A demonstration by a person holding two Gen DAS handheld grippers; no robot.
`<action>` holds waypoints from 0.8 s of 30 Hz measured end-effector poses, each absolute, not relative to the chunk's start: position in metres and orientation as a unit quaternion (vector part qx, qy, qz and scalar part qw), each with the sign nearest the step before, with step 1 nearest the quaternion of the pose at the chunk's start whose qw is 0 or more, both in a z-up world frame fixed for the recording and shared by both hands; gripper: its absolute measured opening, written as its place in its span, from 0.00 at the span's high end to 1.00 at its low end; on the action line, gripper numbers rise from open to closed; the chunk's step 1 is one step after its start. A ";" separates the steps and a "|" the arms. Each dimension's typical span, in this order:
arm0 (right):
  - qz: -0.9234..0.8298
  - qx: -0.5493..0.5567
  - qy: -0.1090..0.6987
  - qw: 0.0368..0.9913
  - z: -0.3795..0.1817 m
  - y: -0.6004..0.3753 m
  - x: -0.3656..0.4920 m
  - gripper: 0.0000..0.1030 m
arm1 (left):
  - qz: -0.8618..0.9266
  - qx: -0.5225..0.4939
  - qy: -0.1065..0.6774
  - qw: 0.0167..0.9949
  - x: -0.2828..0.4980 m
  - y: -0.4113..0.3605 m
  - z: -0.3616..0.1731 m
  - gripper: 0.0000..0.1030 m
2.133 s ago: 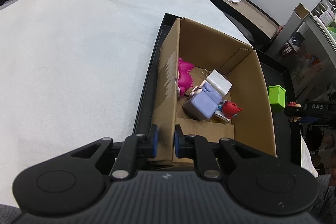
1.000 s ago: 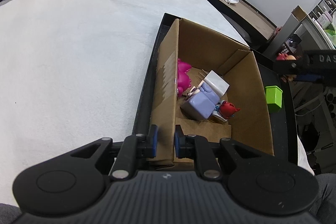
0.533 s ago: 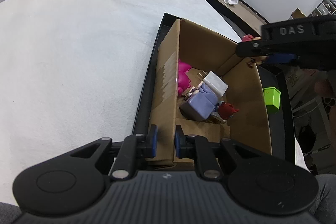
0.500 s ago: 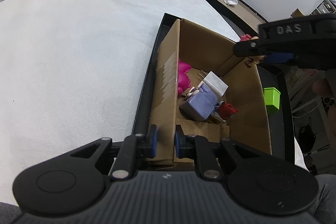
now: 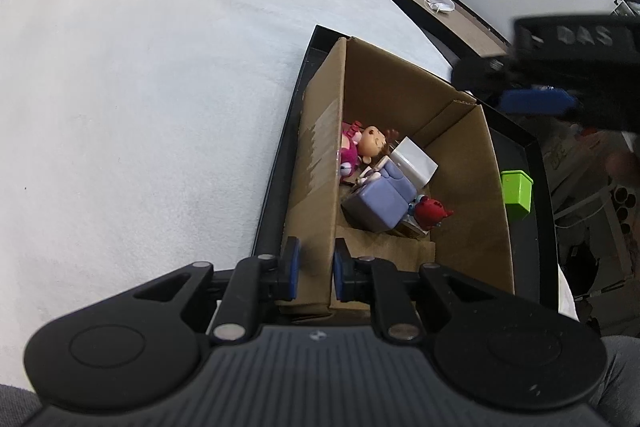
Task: Organize rigid objects
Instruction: 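Carry the girl figurine with the right gripper into the box and release, then lower the right gripper onto the lime-green box and close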
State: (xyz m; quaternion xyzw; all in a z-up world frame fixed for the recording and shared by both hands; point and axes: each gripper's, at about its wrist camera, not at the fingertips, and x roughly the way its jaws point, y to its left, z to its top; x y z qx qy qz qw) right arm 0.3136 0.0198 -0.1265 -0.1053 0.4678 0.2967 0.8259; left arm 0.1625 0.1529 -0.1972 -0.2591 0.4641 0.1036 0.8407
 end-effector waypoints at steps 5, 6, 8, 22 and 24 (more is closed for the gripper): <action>0.274 -0.096 0.472 0.833 -0.123 -0.003 0.315 0.42 | 0.104 -0.258 0.465 0.841 0.163 0.152 -0.197 0.85; 0.269 -0.093 0.473 0.833 -0.123 -0.009 0.316 0.42 | 0.104 -0.258 0.465 0.841 0.163 0.153 -0.197 0.85; 0.260 -0.089 0.474 0.837 -0.122 -0.021 0.318 0.42 | 0.104 -0.258 0.465 0.841 0.163 0.153 -0.197 0.85; 0.196 -0.057 0.491 0.847 -0.137 -0.097 0.342 0.34 | 0.111 -0.253 0.468 0.840 0.164 0.150 -0.197 0.85; 0.188 -0.049 0.493 0.848 -0.139 -0.106 0.346 0.32 | 0.112 -0.251 0.468 0.840 0.165 0.150 -0.197 0.85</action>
